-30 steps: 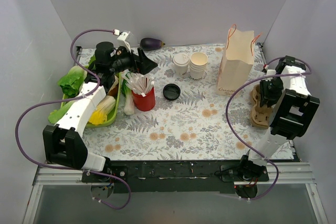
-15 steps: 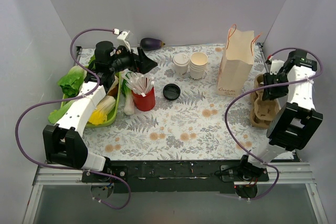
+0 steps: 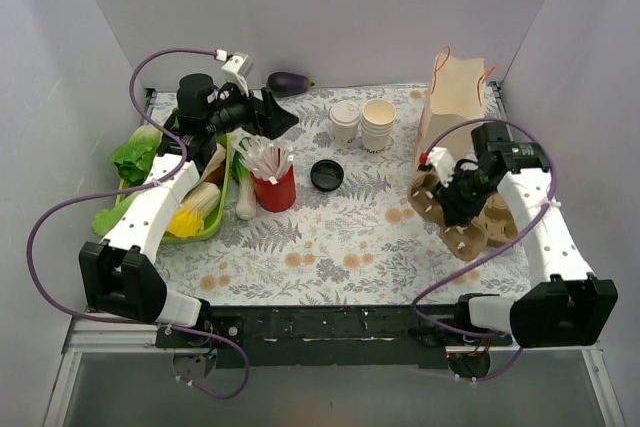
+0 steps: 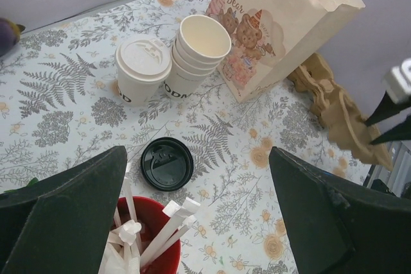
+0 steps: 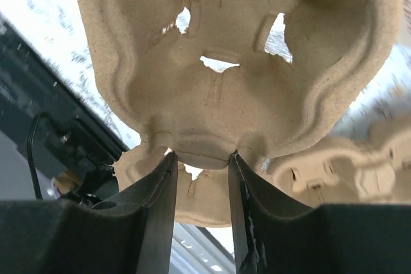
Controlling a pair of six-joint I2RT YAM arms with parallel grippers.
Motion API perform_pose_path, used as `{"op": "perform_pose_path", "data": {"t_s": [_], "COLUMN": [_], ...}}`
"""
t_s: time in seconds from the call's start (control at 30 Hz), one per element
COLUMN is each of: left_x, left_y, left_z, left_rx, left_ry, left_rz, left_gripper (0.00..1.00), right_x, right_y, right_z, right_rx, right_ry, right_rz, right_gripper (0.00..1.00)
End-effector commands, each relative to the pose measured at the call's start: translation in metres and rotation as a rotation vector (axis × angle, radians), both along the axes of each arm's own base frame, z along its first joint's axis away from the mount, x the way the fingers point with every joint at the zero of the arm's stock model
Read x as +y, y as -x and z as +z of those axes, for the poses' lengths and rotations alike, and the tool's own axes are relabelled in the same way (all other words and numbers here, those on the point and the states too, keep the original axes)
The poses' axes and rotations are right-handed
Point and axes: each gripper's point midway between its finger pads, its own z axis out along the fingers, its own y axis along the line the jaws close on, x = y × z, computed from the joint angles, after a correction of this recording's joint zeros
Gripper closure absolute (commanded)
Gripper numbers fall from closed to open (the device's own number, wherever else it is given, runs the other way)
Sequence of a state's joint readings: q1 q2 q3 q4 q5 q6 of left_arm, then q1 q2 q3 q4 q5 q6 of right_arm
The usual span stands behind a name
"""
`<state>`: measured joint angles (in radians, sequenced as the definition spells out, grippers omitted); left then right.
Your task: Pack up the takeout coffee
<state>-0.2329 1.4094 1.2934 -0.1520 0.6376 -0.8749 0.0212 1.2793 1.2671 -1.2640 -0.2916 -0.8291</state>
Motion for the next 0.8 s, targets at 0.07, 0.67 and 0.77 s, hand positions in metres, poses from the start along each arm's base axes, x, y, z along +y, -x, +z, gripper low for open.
{"op": "perform_pose_path", "data": {"t_s": [0.07,0.67,0.77], "left_x": [-0.001,-0.006,-0.009], "left_y": [0.006,0.008,0.006], "left_z": [0.032,0.028,0.030], "left_rx": [-0.100,-0.081,-0.082], "left_ry": [-0.015,-0.012,-0.006], "left_rz": [-0.020,-0.043,-0.055], "left_gripper": [0.05,0.05,0.05], "right_x": [0.026,-0.042,-0.026], "right_y": [0.053,0.093,0.083], "right_z": [-0.031,-0.106,-0.090], "right_rx": [0.023,0.101,-0.006], "right_ry": [0.069,0.485,0.423], "right_rz": [0.440,0.753,0.795], "right_gripper": [0.69,0.33,0.16]}}
